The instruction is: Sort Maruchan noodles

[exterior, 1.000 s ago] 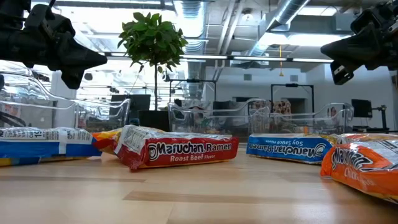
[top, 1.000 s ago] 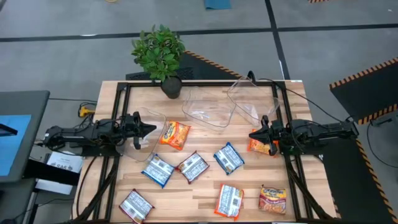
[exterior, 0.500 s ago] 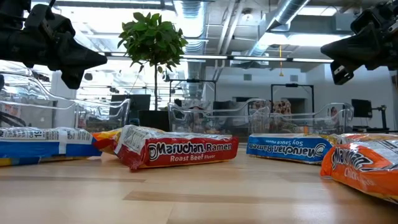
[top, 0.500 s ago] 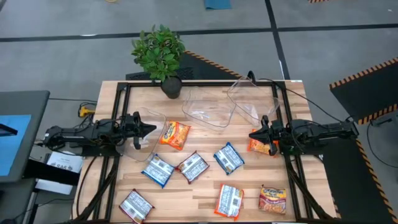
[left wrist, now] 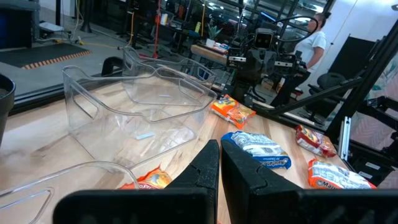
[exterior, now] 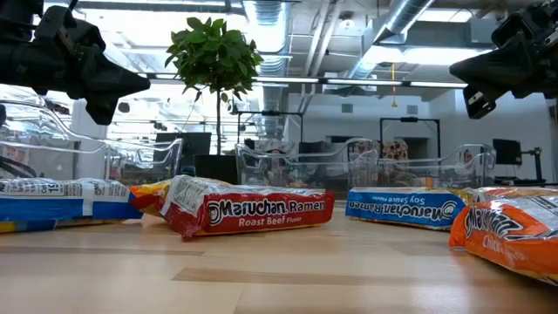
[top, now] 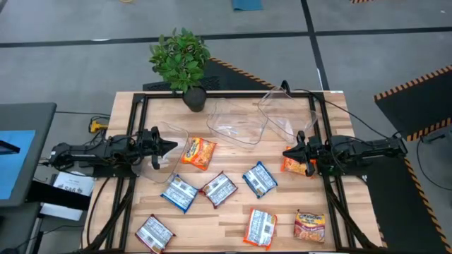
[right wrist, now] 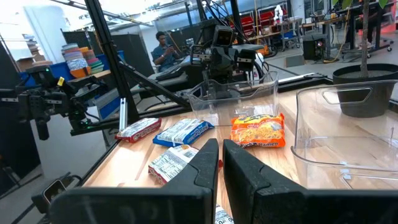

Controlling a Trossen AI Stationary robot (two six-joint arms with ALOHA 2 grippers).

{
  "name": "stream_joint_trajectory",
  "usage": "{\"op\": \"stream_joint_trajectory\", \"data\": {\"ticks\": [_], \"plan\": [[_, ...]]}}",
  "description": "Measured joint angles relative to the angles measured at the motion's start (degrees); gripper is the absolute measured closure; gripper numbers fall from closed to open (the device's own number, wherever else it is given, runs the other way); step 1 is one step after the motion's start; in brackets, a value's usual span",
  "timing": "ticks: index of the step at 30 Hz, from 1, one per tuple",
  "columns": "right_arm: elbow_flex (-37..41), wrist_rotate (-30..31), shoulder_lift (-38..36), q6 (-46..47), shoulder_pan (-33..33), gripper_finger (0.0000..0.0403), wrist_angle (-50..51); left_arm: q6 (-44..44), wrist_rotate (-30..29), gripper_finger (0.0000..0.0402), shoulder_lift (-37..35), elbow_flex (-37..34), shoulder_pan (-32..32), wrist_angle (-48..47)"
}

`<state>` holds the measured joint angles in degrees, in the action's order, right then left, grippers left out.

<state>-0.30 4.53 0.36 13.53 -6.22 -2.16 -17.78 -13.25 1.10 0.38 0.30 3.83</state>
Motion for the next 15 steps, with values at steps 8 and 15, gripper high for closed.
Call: {"op": "stream_joint_trajectory", "data": {"ticks": [8,15], "plan": [[0.0,0.0,0.0,0.0,0.0,0.0351,0.0,0.0,0.0,0.0401,0.0,0.0,0.0,0.0],[0.0,1.3,0.0,-0.1,0.8,0.0351,-0.1,0.0,0.0,0.0401,0.0,0.0,0.0,0.0]]}}
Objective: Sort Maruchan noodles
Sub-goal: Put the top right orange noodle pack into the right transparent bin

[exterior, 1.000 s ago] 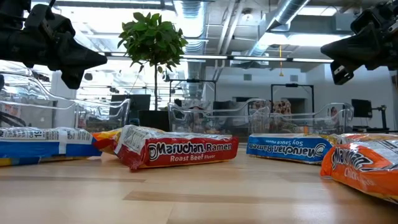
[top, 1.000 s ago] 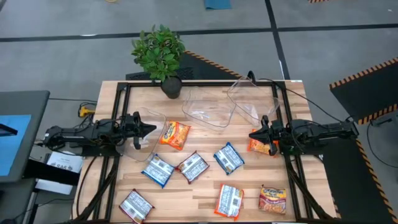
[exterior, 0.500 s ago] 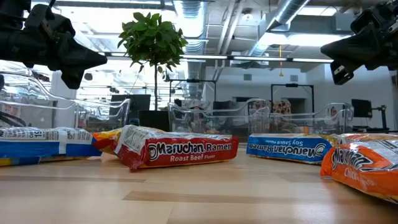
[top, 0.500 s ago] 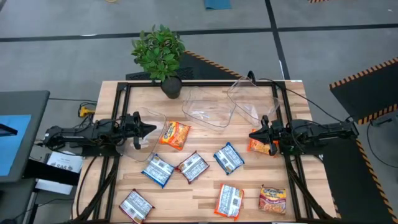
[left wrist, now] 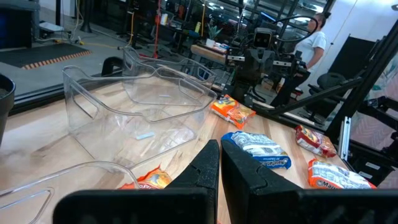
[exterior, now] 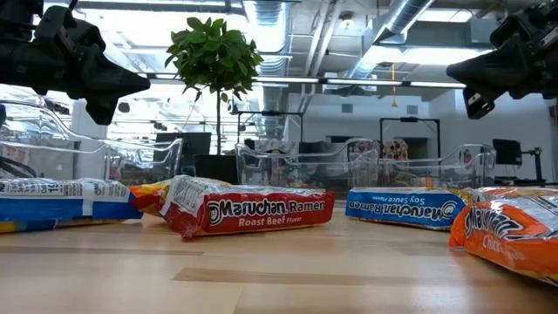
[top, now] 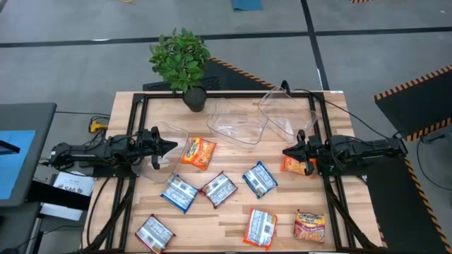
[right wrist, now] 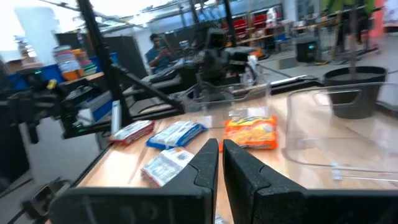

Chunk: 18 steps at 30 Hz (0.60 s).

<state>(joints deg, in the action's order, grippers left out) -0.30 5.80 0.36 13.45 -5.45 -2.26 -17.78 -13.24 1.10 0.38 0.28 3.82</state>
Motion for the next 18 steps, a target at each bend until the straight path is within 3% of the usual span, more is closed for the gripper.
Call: {"op": "stream_joint_trajectory", "data": {"ticks": [5,13,18], "plan": [[0.0,0.3,0.0,3.2,0.3,0.0351,-2.6,0.0,0.0,0.0401,0.0,0.0,0.0,0.0],[-0.3,10.0,0.1,28.8,0.4,0.0351,-33.4,0.0,0.0,0.0401,0.0,0.0,0.0,0.0],[-8.0,6.0,6.7,34.4,-1.8,0.0351,-30.9,0.0,0.0,0.0402,0.0,0.0,0.0,0.0]]}}
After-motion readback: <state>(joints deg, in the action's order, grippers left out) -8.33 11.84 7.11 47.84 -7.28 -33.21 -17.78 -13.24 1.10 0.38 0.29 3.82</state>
